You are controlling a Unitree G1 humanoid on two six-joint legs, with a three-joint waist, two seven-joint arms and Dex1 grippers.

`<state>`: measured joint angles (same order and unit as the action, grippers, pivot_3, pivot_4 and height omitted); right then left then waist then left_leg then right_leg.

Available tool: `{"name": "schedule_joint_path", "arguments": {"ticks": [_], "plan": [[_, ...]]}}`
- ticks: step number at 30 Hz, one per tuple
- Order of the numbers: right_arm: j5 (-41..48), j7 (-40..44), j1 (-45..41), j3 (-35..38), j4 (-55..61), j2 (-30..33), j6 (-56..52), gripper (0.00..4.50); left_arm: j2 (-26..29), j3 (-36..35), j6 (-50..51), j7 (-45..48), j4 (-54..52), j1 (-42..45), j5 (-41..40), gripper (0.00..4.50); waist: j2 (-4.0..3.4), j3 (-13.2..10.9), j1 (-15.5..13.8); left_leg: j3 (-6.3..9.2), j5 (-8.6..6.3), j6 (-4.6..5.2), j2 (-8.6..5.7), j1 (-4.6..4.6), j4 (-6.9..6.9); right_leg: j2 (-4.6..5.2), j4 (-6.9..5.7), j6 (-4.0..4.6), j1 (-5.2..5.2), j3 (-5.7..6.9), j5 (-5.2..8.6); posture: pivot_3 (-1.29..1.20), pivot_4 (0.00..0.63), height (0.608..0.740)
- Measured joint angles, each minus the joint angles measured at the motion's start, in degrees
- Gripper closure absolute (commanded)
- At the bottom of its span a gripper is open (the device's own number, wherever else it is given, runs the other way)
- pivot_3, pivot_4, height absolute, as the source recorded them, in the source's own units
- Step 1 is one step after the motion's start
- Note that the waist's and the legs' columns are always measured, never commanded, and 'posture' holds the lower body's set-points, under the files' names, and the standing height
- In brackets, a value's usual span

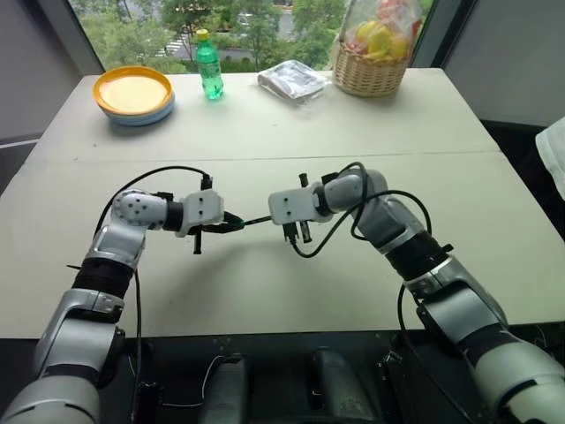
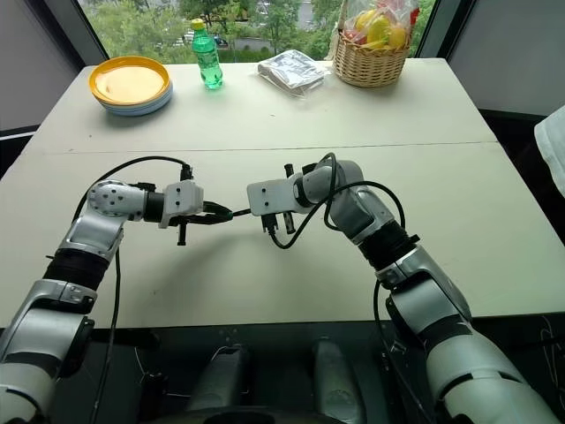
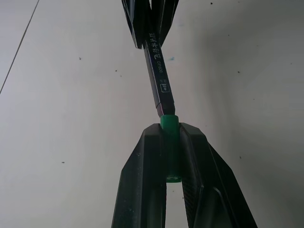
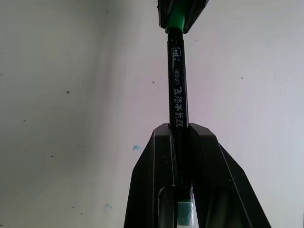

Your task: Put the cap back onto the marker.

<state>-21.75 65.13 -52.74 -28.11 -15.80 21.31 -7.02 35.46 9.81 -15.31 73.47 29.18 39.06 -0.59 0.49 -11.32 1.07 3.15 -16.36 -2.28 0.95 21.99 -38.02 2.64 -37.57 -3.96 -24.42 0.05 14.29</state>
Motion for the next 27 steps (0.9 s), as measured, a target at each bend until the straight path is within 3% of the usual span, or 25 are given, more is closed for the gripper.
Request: {"name": "schedule_joint_path", "arguments": {"ticks": [27], "plan": [[1.2, 2.6, 0.0, 2.5, 2.8, -0.1, -4.1, 4.48, -1.8, -2.9, 1.3, 1.5, -0.2, -0.1, -4.0, 4.5, 0.0, 0.0, 0.0, 0.01, 0.0, 0.0, 0.0, 0.06, -0.04, 0.0, -0.06, 0.0, -0.07, 0.01, 0.0, 0.0, 0.15, 0.74]]}}
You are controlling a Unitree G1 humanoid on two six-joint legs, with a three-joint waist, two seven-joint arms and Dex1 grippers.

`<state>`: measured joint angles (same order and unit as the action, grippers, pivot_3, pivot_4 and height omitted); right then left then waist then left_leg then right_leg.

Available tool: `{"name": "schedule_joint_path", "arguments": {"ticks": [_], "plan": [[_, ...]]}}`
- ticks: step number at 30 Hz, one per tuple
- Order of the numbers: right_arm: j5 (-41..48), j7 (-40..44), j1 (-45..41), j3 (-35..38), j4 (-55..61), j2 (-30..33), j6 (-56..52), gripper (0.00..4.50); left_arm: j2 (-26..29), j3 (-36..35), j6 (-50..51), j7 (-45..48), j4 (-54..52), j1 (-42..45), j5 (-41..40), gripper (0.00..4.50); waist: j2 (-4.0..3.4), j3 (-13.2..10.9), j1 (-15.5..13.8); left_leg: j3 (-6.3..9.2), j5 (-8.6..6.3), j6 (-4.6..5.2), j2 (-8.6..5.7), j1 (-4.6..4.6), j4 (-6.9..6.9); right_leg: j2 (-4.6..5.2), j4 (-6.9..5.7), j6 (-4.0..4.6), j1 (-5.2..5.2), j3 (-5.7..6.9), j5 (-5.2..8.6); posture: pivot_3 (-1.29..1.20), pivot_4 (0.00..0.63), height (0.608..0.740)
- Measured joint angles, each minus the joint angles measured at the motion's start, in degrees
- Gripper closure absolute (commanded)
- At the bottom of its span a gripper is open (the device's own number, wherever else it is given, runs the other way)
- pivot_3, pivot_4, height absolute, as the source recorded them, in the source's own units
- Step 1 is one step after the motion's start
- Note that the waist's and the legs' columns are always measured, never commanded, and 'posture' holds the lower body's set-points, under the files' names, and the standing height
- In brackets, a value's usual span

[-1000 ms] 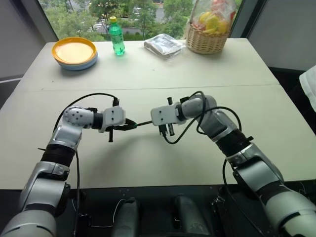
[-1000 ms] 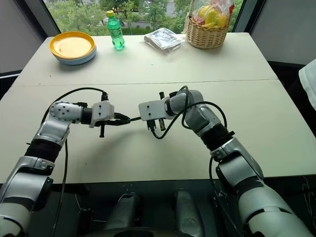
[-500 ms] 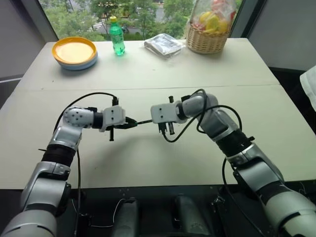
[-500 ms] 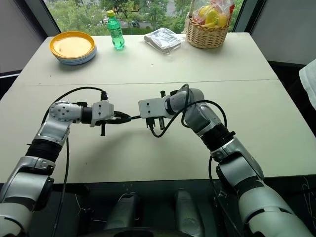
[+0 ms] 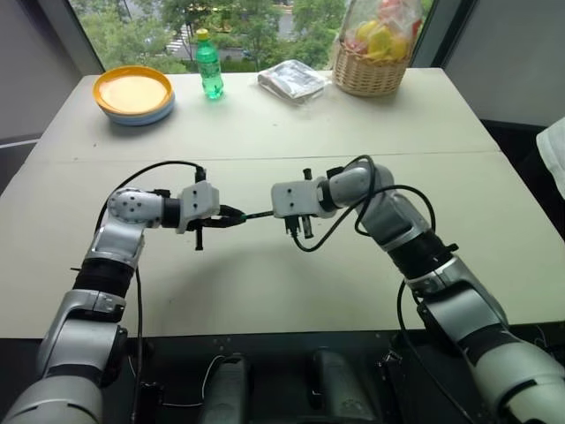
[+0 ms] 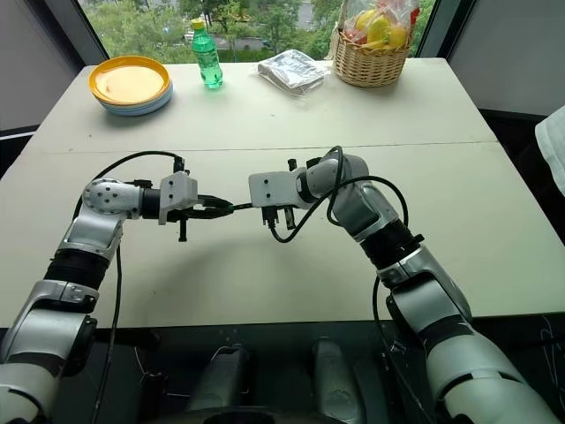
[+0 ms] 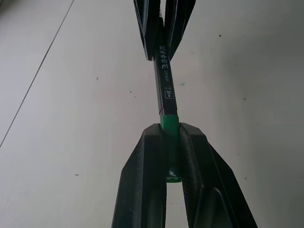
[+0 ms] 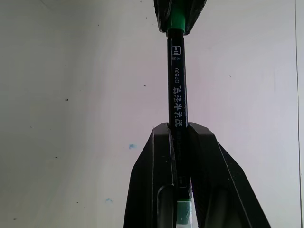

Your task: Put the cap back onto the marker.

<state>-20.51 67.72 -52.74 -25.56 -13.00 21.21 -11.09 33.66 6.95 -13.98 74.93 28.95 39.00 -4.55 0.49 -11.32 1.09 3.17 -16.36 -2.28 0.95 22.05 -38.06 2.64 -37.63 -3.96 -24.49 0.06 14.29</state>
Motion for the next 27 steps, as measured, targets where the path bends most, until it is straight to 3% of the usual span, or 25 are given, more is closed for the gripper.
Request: {"name": "schedule_joint_path", "arguments": {"ticks": [27], "plan": [[-0.1, -1.2, 0.0, 1.2, 0.4, -1.3, -2.4, 4.48, -0.8, -2.2, 2.9, -1.0, -2.3, 0.0, 0.4, 4.5, 0.0, 0.0, 0.0, 0.01, 0.0, 0.0, 0.0, 0.01, -0.02, 0.0, -0.02, 0.0, -0.01, 0.0, 0.0, 0.0, 0.15, 0.74]]}}
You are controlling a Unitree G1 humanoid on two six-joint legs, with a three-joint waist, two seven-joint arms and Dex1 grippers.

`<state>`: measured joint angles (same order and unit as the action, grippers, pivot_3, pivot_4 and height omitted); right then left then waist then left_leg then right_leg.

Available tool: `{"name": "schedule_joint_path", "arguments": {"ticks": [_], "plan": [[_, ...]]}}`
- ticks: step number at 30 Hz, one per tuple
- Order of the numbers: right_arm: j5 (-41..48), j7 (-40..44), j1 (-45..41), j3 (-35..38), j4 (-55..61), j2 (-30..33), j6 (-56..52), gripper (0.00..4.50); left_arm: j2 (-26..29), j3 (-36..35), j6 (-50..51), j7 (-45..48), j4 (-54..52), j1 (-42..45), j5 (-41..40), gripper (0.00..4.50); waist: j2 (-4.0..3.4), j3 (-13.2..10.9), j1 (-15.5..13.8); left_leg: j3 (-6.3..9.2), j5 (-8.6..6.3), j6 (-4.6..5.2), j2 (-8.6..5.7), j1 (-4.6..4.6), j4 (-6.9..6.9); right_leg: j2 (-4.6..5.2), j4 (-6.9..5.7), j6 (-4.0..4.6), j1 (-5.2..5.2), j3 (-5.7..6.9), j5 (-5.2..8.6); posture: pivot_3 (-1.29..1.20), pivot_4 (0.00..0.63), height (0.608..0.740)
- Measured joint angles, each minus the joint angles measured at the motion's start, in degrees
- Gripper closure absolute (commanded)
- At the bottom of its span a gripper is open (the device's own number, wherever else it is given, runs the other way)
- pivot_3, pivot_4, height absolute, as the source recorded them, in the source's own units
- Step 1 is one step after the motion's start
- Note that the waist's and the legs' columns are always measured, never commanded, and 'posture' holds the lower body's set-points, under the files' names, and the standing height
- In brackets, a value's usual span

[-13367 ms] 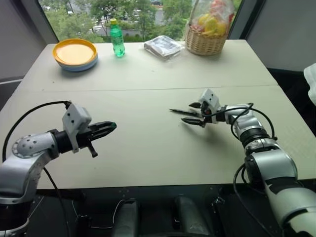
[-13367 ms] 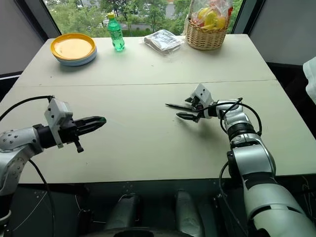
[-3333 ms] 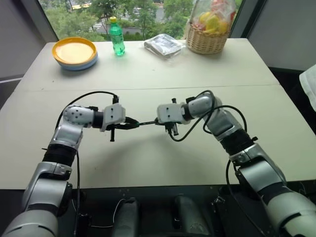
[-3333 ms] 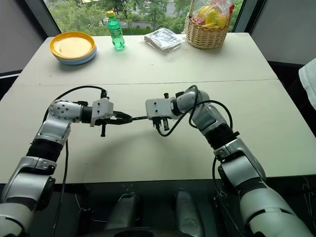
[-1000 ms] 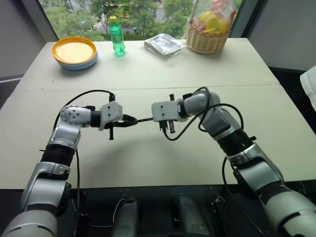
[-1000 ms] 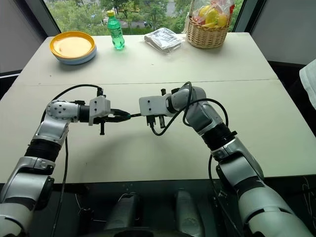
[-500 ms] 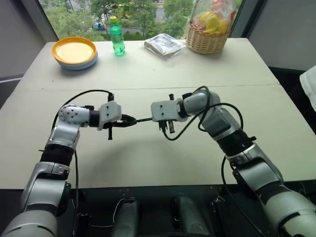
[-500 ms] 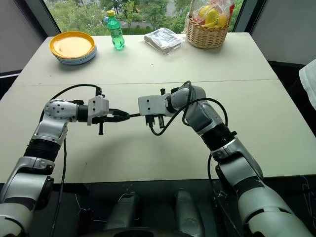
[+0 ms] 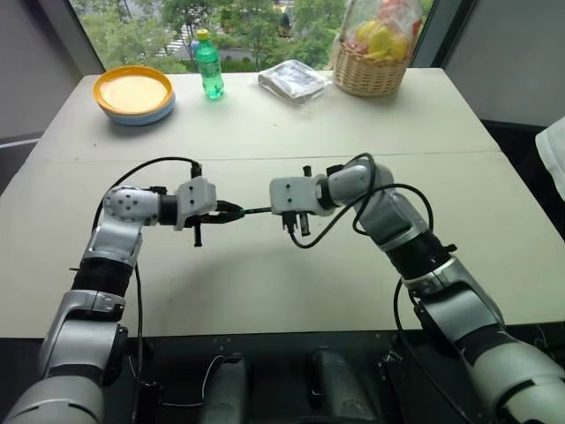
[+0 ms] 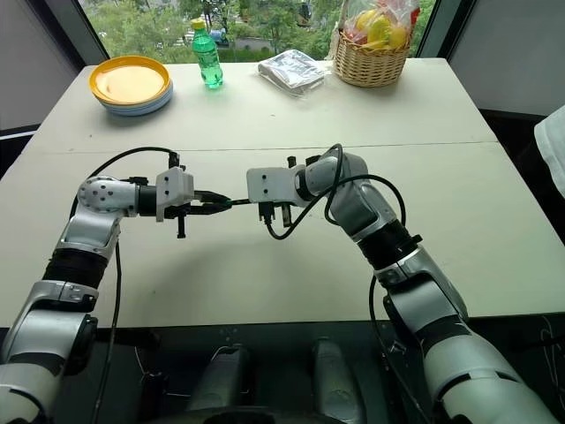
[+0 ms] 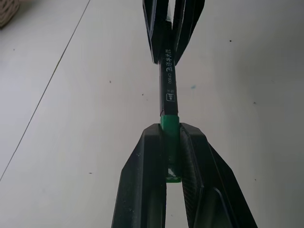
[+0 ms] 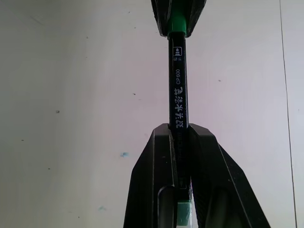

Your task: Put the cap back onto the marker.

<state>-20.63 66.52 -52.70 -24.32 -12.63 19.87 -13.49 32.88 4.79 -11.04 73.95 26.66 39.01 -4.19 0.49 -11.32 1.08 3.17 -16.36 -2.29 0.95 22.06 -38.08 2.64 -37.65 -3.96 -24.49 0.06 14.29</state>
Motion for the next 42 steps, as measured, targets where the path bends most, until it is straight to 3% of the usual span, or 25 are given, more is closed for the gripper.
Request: {"name": "schedule_joint_path", "arguments": {"ticks": [15, 28, 42], "plan": [[-0.6, 2.1, 0.0, -0.2, -1.0, -0.1, 3.3, 4.48, 1.0, 0.0, 4.6, 3.3, -4.8, -1.1, 0.0, 4.5, 0.0, 0.0, 0.0, 0.0, 0.0, 0.0, 0.0, 0.0, 0.0, 0.0, -0.02, 0.0, -0.01, 0.0, 0.0, 0.0, 0.15, 0.74], [-0.6, 2.7, 0.0, -1.2, -1.0, -0.4, 3.1, 4.48, 1.6, 0.3, -2.0, 3.8, -4.2, -1.2, 3.7, 4.5, 0.0, 0.0, 0.0, 0.0, 0.0, 0.0, 0.0, 0.0, -0.01, 0.0, -0.02, 0.0, -0.01, 0.0, 0.0, 0.0, 0.15, 0.74], [-0.8, 3.2, 0.0, -2.9, -1.0, -0.6, 2.7, 4.48, 2.4, 1.2, -1.9, 5.3, -4.2, -2.1, 4.0, 4.5, 0.0, 0.0, 0.1, 0.0, 0.0, 0.0, 0.0, 0.0, -0.01, 0.0, -0.04, 0.0, -0.03, 0.0, 0.0, 0.0, 0.15, 0.74]]}}
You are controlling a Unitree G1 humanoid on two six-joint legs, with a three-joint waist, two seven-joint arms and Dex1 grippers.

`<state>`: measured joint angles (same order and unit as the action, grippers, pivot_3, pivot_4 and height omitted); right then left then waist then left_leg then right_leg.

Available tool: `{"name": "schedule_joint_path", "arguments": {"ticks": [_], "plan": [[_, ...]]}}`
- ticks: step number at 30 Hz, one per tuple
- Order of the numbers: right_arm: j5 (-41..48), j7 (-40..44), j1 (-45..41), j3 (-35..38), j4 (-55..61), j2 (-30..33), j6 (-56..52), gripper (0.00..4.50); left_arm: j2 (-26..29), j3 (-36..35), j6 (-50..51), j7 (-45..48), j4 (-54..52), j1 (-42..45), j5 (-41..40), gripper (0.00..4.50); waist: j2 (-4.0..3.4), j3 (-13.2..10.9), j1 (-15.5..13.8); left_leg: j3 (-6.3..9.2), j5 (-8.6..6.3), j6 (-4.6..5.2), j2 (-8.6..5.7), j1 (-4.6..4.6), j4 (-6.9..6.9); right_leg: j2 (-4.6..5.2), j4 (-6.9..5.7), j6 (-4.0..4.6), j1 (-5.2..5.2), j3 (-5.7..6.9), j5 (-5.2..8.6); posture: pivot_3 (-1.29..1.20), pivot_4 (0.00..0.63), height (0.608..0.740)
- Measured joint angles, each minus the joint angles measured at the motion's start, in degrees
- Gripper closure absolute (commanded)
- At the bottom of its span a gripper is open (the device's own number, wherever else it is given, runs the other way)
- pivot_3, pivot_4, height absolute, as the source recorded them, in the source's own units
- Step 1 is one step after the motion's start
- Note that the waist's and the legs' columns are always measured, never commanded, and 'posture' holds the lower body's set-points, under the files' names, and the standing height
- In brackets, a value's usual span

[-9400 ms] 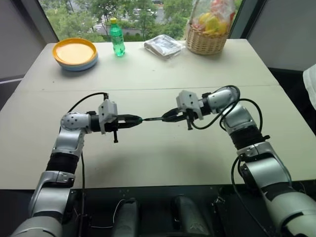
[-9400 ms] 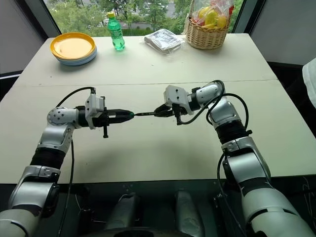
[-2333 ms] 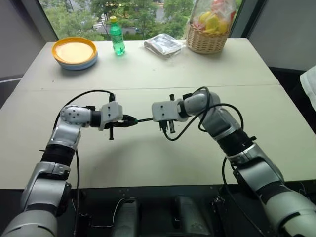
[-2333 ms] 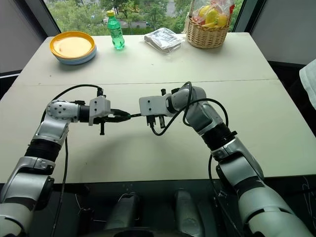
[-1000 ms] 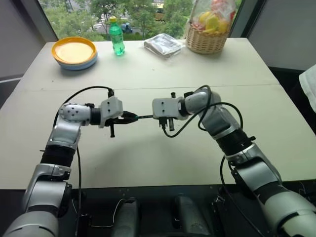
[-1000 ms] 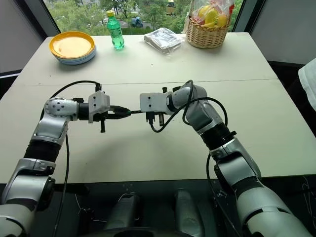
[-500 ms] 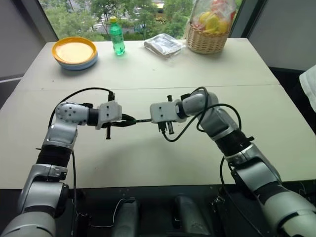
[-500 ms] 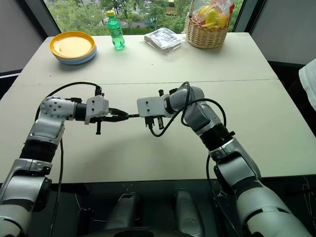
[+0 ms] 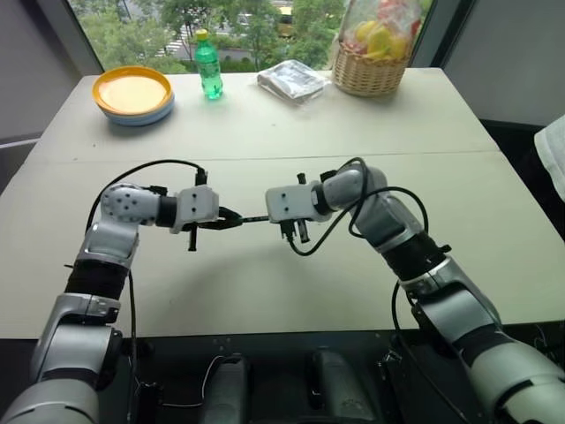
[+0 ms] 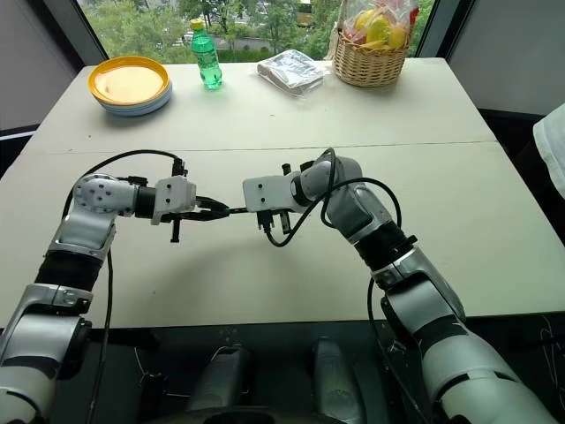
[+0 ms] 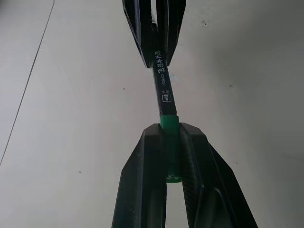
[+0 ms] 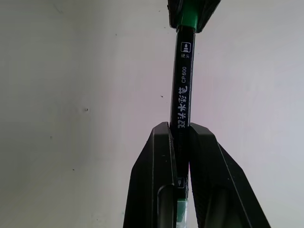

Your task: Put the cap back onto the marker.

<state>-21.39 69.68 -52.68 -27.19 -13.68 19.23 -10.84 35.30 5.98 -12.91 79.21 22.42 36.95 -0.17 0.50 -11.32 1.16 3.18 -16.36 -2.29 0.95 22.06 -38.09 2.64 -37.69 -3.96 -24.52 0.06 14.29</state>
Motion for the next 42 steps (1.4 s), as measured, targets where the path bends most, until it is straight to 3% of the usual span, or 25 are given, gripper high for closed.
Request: {"name": "schedule_joint_path", "arguments": {"ticks": [20, 42], "plan": [[-2.2, -0.3, -0.1, -0.3, 0.0, 0.0, 0.4, 4.48, -1.2, -0.1, 2.7, -1.5, 0.0, -0.2, -0.4, 4.5, 0.0, 0.0, -0.1, 0.01, 0.0, 0.0, -0.01, 0.01, -0.04, 0.0, -0.07, 0.0, -0.02, 0.0, 0.0, 0.0, 0.15, 0.74], [-3.9, -3.0, -2.2, -1.7, -2.8, -1.1, 1.7, 4.48, 0.2, 0.0, -2.9, -3.6, 2.9, 0.6, 2.1, 4.5, 0.0, 0.0, 0.0, 0.0, 0.0, 0.0, -0.01, 0.01, -0.04, 0.0, -0.11, 0.0, -0.04, 0.0, 0.0, 0.0, 0.15, 0.74]]}}
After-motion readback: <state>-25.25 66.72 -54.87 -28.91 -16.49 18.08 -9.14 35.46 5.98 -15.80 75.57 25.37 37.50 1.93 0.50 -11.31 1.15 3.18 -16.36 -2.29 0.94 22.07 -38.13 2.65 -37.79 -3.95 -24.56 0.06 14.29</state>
